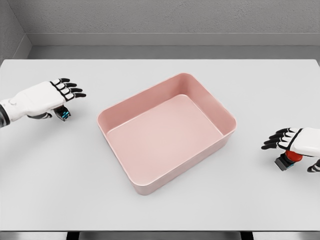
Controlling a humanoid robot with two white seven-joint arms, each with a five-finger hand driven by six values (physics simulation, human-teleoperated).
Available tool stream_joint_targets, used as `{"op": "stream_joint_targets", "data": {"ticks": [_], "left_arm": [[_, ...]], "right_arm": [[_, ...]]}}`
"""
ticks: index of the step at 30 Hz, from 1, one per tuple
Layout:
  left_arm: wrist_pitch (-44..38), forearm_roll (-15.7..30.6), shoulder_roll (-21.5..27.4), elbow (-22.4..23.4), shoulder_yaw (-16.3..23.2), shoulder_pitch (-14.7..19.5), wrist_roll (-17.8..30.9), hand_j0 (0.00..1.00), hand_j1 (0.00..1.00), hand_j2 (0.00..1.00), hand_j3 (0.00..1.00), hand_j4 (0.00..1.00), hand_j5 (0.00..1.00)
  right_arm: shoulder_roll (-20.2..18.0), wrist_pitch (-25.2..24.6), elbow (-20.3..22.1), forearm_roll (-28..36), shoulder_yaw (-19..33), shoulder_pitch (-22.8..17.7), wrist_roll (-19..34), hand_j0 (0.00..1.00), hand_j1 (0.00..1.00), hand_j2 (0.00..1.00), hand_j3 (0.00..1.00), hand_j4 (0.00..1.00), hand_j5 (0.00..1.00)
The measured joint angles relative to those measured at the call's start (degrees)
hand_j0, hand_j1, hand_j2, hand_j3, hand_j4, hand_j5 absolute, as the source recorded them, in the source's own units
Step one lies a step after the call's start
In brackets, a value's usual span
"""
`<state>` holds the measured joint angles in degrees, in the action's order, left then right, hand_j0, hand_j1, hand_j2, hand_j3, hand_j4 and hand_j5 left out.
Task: Put the industrial switch in the basket with both arms
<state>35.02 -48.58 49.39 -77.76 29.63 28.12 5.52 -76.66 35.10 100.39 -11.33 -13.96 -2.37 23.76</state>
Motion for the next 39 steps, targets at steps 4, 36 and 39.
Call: {"op": "stream_joint_targets", "data": {"ticks": [4, 36, 39], "left_arm": [[0.01, -0.06, -0.31, 0.71, 1.17, 0.18, 0.01, 1.0, 1.0, 1.0, 1.0, 1.0, 1.0], [0.01, -1.48, -0.77, 3.15, 3.58, 2.9, 0.84, 0.69, 0.69, 0.69, 0.69, 0.69, 0.69], [0.01, -1.61, -0.76, 3.08, 3.96, 2.9, 1.05, 0.61, 0.61, 0.61, 0.61, 0.61, 0.61]], "right_arm": [[0.63, 0.0, 0.03, -0.16, -0.24, -0.09, -0.01, 1.0, 1.0, 1.0, 1.0, 1.0, 1.0], [1.61, -6.91, -0.1, -0.04, -2.16, -0.09, 3.61, 0.52, 0.52, 0.52, 0.52, 0.52, 0.52], [1.61, -6.93, -0.05, -0.05, -2.16, 0.0, 3.77, 0.52, 0.52, 0.52, 0.52, 0.52, 0.52]]}}
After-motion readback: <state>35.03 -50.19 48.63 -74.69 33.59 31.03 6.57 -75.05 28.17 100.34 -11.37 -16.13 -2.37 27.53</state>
